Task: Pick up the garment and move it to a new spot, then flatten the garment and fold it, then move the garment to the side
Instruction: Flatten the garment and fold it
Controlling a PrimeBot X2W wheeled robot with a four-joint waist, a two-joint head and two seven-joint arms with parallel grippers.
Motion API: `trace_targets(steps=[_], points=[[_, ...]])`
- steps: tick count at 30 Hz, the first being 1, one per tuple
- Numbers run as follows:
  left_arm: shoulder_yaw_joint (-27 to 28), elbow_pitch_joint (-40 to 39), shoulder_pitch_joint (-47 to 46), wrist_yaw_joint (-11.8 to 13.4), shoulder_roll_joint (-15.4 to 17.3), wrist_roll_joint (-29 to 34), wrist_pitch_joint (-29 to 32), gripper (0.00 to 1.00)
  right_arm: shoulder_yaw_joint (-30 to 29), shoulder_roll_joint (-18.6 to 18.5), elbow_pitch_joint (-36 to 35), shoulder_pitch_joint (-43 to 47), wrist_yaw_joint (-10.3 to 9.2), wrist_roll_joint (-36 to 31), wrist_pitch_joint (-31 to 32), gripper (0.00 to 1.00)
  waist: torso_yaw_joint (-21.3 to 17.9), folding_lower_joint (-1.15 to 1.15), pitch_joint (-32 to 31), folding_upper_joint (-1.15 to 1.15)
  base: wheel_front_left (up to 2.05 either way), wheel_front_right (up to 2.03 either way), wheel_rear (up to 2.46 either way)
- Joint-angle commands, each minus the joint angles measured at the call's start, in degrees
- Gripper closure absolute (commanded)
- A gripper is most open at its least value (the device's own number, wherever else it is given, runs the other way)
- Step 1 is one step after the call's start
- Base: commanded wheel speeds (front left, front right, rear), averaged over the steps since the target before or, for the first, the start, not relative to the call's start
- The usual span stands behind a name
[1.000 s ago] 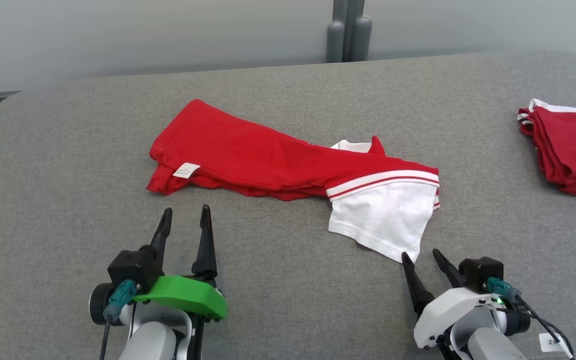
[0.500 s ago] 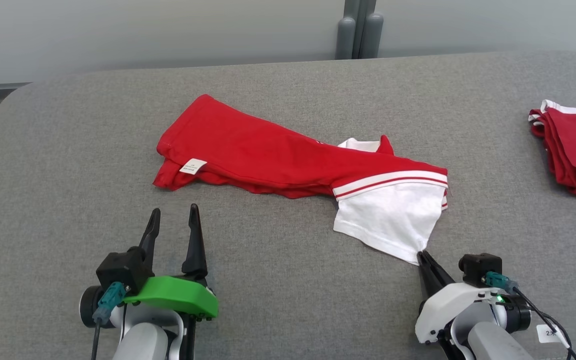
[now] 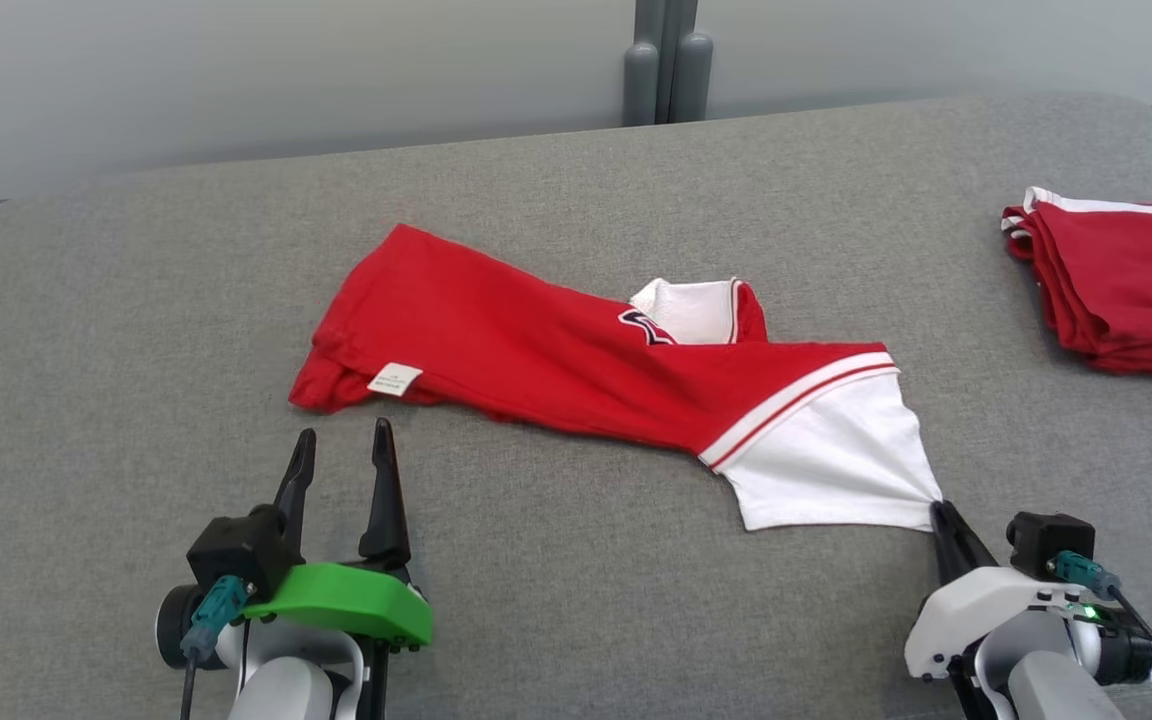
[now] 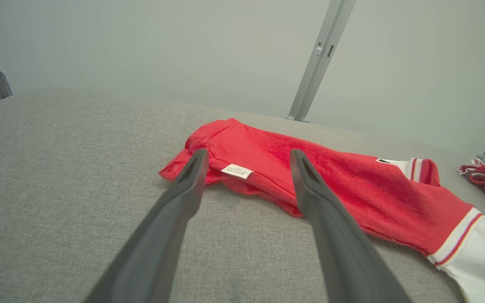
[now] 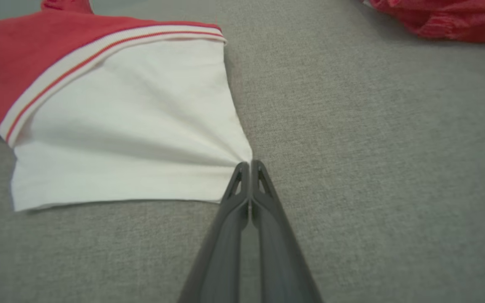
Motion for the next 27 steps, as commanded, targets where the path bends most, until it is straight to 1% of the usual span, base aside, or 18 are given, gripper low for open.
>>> trace_targets(steps=[1,4,9,15,18,19,20,21,27], points=[[-0.2,0.0,0.9,0.0,0.1,-0.5,0.0,0.0,-2.3,-0.4,-0.3,1.0,-0.1,-2.1,0.0,1.0,-0.6,0.0,-0.3,0.0,0.0,0.0,0.0],[-0.3,0.1,1.1,0.2,0.1,-0.6,0.0,0.0,-5.2,-0.8,-0.2,1.5,-0.1,-4.5,0.0,1.0,-1.0,0.0,-0.5,0.0,0.0,0.0,0.0],[-0.7,0.3,1.7,0.3,0.0,-1.0,0.0,0.0,-8.0,-2.0,0.7,1.6,-0.1,-6.3,0.0,1.0,-1.5,0.0,-0.9,0.0,0.0,0.0,0.0],[-0.9,0.9,2.0,0.3,0.0,-1.7,0.0,0.0,-8.3,-3.0,2.4,0.3,-0.1,-6.8,0.0,1.0,-2.2,0.0,-1.5,0.0,0.0,0.0,0.0],[-1.0,1.5,2.0,0.2,0.0,-1.9,0.0,0.0,-8.3,-3.0,2.1,0.0,-0.1,-7.1,0.0,1.0,-2.6,0.0,-1.6,0.0,0.0,0.0,0.0],[-1.0,2.2,1.7,0.1,0.0,-1.9,0.0,0.0,-8.2,-2.9,2.0,0.1,-0.1,-7.3,0.0,0.79,-2.8,0.0,-1.7,0.0,0.0,0.0,0.0],[-1.0,3.0,1.2,-0.1,0.0,-1.9,0.0,0.0,-8.2,-2.9,1.6,0.1,-0.1,-7.2,0.0,0.52,-3.1,0.0,-1.8,0.0,0.0,0.0,0.0],[-1.0,3.7,0.5,-0.2,0.1,-1.6,0.0,0.0,-8.2,-2.8,1.0,0.1,-0.1,-7.1,0.0,0.0,-3.4,0.0,-1.8,0.0,0.0,0.0,0.0],[-0.9,10.7,-4.7,-0.9,0.2,-1.0,0.0,0.0,-8.4,-2.9,-3.3,1.3,-0.09,-6.5,0.0,0.0,-5.4,0.0,-1.1,0.0,0.0,0.0,0.0]])
